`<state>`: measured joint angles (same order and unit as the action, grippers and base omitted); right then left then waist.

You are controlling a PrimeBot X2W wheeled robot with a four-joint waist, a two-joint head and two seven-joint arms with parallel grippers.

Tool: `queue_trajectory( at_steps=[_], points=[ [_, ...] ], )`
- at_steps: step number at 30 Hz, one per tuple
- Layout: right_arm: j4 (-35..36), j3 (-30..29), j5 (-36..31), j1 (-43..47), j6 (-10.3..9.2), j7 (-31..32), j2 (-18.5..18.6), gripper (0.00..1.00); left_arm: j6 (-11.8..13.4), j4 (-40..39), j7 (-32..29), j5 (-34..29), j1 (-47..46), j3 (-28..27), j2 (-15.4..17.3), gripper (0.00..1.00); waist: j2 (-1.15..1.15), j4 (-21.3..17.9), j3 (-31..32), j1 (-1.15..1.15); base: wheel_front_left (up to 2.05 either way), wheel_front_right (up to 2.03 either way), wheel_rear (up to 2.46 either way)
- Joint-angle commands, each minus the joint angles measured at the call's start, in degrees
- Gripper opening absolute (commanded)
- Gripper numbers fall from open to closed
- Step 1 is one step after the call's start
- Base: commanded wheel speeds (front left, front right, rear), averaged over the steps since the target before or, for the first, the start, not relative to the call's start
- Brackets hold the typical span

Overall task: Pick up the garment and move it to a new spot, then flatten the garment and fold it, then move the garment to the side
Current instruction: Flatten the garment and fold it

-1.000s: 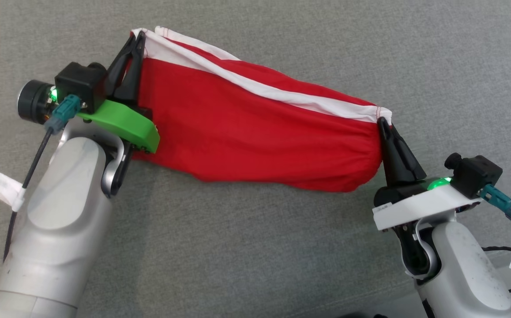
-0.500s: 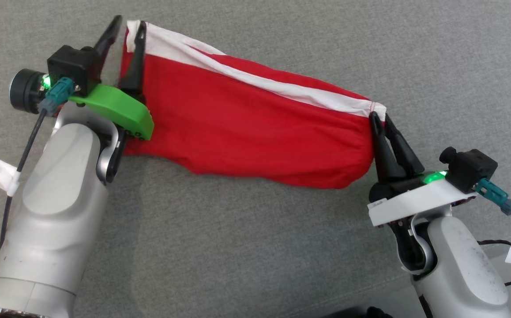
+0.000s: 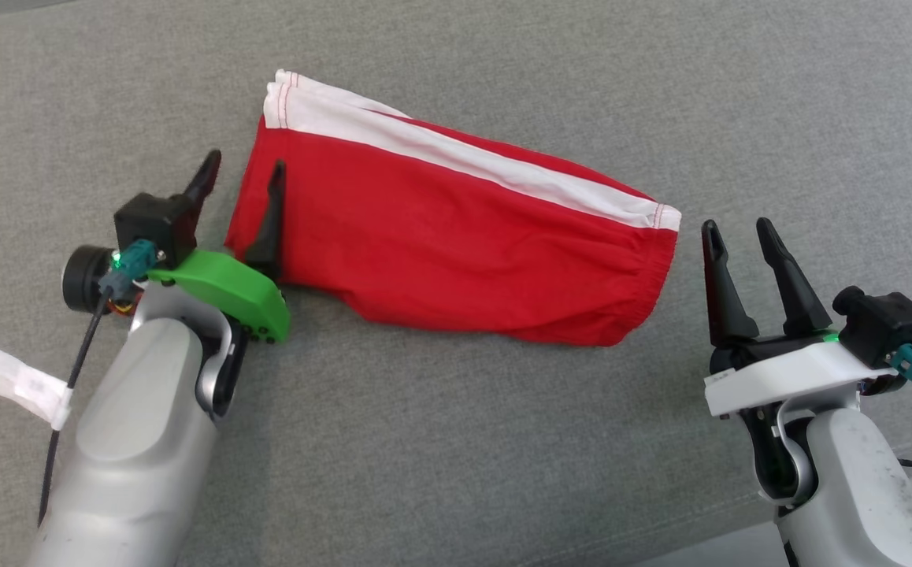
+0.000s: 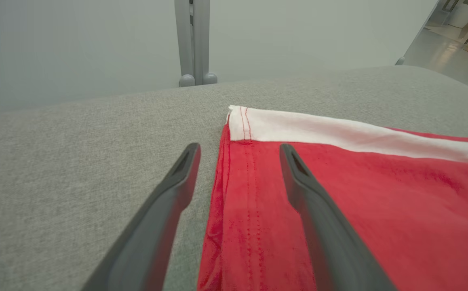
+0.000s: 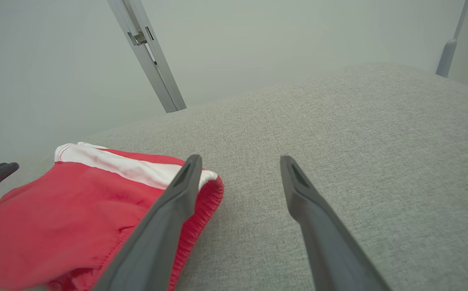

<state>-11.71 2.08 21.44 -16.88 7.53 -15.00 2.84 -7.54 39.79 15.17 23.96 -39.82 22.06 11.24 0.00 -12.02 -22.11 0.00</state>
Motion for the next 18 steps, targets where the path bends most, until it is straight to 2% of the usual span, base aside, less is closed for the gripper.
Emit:
queue_trajectory(
  at_steps=[1,5,11,12,13,14,18],
  points=[
    [-0.13,-0.45,-0.66,0.70,-0.08,-0.27,0.15,1.00,0.14,1.07,-0.04,0.75,0.89,1.03,0.07,1.00,0.00,0.49,0.89,0.00,0.00,0.00,0.00],
    [-0.70,-1.10,-1.46,1.23,-0.08,-0.27,0.16,1.00,0.15,5.85,-0.14,3.60,0.49,5.38,-0.06,1.00,0.00,0.58,1.45,0.00,0.00,0.00,0.00],
    [-1.22,-1.25,-1.82,1.48,-0.08,-0.27,0.16,1.00,0.14,13.77,-3.56,7.95,-2.18,10.94,0.02,1.00,0.00,0.30,1.86,0.00,0.00,0.00,0.00],
    [-1.33,-1.18,-1.90,1.58,-0.08,-0.27,0.16,1.00,0.14,14.70,-3.81,8.70,-2.61,11.70,-0.07,0.47,0.00,0.22,1.98,0.00,0.00,0.00,0.00],
    [-1.38,-1.13,-2.01,1.70,-0.08,-0.27,0.16,1.00,0.14,15.56,-3.70,9.35,-3.03,12.49,-0.09,0.19,0.00,0.16,2.11,0.00,0.00,0.00,0.00],
    [-1.45,-1.15,-2.12,1.81,-0.08,-0.27,0.16,1.00,0.14,16.15,-3.58,9.88,-3.22,13.08,-0.16,0.00,0.00,0.12,2.25,0.00,0.00,0.00,0.00],
    [-2.01,-1.71,-2.62,2.35,-0.08,-0.27,0.16,1.00,0.13,18.02,-2.74,11.77,-3.34,15.21,-0.45,0.00,0.00,0.44,3.48,0.00,0.00,0.00,0.00]
  ],
)
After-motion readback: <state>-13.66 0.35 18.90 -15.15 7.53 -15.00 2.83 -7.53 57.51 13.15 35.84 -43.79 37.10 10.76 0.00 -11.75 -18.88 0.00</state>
